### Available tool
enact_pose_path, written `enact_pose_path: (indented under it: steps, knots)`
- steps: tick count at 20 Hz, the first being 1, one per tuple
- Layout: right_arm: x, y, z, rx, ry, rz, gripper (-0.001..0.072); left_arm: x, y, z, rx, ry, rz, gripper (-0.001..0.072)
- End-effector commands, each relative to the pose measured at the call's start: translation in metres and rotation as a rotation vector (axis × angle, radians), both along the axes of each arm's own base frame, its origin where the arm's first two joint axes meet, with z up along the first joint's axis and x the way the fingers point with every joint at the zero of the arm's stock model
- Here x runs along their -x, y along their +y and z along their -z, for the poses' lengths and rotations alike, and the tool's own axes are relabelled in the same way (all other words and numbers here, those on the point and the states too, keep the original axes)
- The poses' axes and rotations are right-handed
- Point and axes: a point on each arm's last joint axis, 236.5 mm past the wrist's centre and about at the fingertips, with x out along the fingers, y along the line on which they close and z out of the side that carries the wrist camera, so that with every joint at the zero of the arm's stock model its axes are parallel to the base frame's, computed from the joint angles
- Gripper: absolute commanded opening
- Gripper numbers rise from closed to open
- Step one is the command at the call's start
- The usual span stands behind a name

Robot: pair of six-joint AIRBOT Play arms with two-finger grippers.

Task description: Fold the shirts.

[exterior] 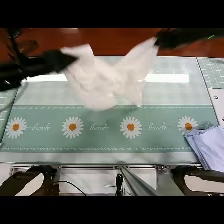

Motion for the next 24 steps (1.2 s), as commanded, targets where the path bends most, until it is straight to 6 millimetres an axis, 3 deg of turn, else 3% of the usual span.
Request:
enact_pose_path:
  steps: [1,3,4,6,8,10,13,16,18,20,22,24]
  knots:
    - [0.070,-0.055,-0.189,-0.003,-0.475,0.122,0.0022,0.000,0.042,-0.127,-0.094,-0.266,-0.167,0.0025]
    - [0.139,-0.067,-0.247,0.031,-0.640,0.140,0.0022,0.015,0.064,-0.172,-0.193,-0.363,-0.276,0.0025]
    - [0.171,-0.070,-0.264,0.048,-0.693,0.149,0.0022,0.026,0.075,-0.190,-0.237,-0.403,-0.334,0.0025]
    - [0.233,-0.077,-0.282,0.084,-0.757,0.169,0.0023,0.052,0.092,-0.208,-0.316,-0.446,-0.414,0.0025]
    - [0.279,-0.077,-0.279,0.078,-0.741,0.172,0.0022,0.085,0.105,-0.212,-0.376,-0.447,-0.469,0.0025]
    - [0.312,-0.076,-0.264,0.093,-0.691,0.160,0.0022,0.121,0.112,-0.212,-0.441,-0.458,-0.492,0.0025]
    - [0.342,-0.101,-0.249,0.113,-0.674,0.270,0.0023,0.165,0.139,-0.206,-0.548,-0.444,-0.598,0.0026]
    - [0.351,-0.127,-0.199,0.151,-0.529,0.379,0.0022,0.188,0.143,-0.174,-0.574,-0.342,-0.589,0.0026]
    - [0.343,-0.130,-0.152,0.157,-0.394,0.387,0.0022,0.180,0.138,-0.133,-0.581,-0.230,-0.534,0.0026]
    - [0.325,-0.121,-0.096,0.150,-0.240,0.353,0.0023,0.161,0.117,-0.074,-0.561,-0.093,-0.407,0.0026]
    - [0.303,-0.112,-0.026,0.153,-0.051,0.307,0.0022,0.141,0.087,-0.012,-0.492,0.028,-0.250,0.0026]
    - [0.278,-0.113,0.043,0.170,0.088,0.305,0.0022,0.109,0.081,0.053,-0.439,0.147,-0.234,0.0026]
